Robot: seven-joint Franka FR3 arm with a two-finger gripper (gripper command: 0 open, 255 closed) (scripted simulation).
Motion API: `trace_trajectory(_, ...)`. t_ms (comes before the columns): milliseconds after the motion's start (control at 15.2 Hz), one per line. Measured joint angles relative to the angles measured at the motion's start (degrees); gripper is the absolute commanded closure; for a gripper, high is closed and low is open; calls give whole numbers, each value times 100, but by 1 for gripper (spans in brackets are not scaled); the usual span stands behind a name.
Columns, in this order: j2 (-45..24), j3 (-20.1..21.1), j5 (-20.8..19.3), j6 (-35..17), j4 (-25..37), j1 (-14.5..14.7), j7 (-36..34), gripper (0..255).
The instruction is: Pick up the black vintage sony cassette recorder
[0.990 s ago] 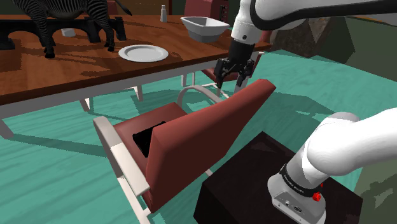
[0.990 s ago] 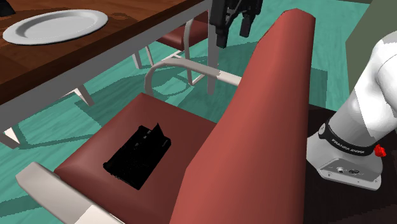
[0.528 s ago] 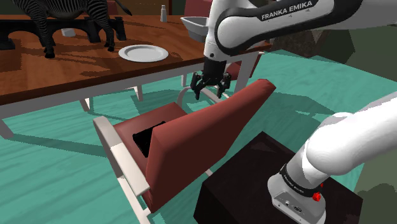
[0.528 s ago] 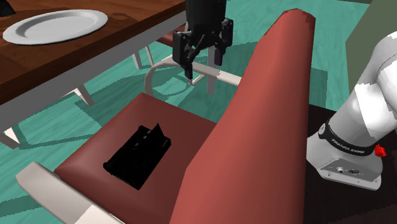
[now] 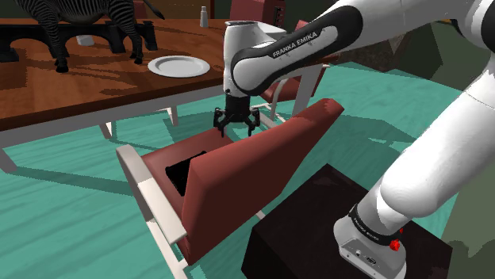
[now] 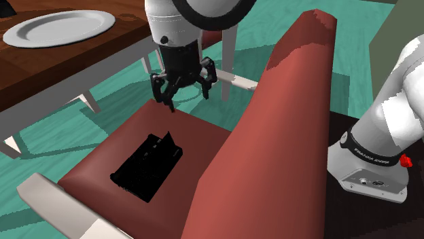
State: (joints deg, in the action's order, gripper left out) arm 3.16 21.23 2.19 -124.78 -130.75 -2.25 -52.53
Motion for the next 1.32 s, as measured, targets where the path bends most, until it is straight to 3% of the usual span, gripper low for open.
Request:
trace_trajectory(528, -2060, -82, -1000, -277, 1336, 287, -1805, 0)
trace_trajectory(1056, -2611, -217, -1252, -683, 1408, 407, -2098, 0)
trace_trajectory(1122, -2630, -222, -1263, -703, 1410, 410, -2102, 255)
trace_trajectory(1320, -2635, -225, -1273, -726, 1410, 411, -2103, 255)
